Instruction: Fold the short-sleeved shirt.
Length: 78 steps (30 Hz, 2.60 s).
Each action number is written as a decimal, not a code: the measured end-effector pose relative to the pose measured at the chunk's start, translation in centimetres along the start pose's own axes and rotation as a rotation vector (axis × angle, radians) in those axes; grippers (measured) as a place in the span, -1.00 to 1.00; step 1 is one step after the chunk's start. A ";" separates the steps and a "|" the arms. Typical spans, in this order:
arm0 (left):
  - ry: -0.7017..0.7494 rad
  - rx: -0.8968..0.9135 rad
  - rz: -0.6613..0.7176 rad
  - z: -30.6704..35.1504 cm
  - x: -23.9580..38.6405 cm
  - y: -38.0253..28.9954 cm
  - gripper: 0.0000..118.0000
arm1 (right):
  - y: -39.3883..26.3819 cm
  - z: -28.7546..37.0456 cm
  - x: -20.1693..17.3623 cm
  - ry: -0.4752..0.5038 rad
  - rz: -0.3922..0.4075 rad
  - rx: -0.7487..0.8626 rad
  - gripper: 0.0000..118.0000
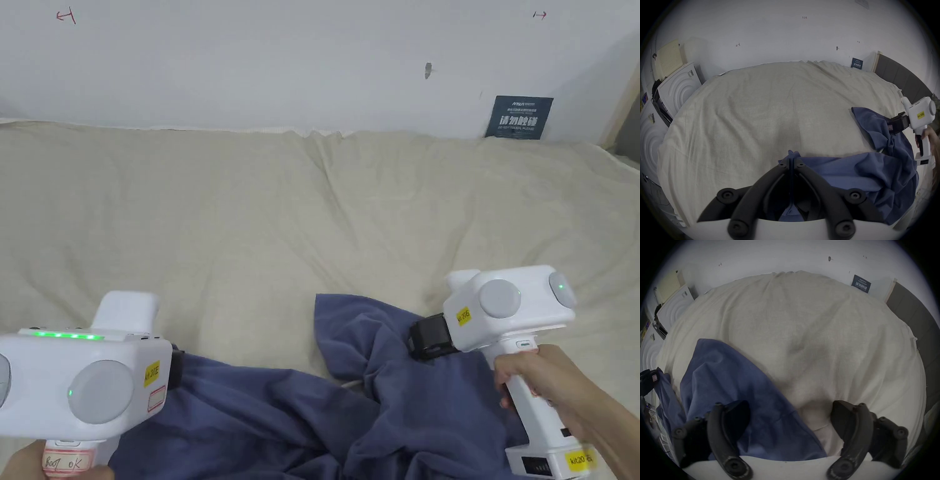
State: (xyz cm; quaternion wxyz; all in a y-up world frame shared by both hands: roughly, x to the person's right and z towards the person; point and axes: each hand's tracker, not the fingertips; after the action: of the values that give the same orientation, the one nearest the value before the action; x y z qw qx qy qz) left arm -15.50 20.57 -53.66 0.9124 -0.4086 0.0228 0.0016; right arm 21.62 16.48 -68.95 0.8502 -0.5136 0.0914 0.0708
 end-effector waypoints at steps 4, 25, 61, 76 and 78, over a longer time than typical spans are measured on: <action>0.010 -0.003 0.001 0.2 0.1 0.0 -0.95 | -0.2 1.9 -1.9 -0.051 0.125 0.027 -0.97; 0.124 0.241 0.071 12.7 -4.3 5.4 -0.95 | 1.3 26.1 4.5 -0.052 -0.093 0.455 -0.98; 0.189 0.707 0.144 25.7 -12.0 42.0 -0.95 | 27.1 51.8 5.3 0.052 -0.312 0.928 -0.98; 0.225 0.602 0.125 15.4 -11.6 41.3 -0.95 | 30.8 40.7 7.3 0.044 -0.294 0.831 -0.98; 0.212 0.553 0.118 12.9 -11.8 39.2 -0.95 | 29.3 38.1 7.1 0.069 -0.322 0.790 -0.98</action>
State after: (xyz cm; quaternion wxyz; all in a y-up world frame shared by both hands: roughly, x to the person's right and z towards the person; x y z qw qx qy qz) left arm -27.62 56.46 -73.80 0.9799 -0.1407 0.1414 0.0056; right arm 25.41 63.95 -78.43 0.9783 -0.1581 0.0587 -0.1206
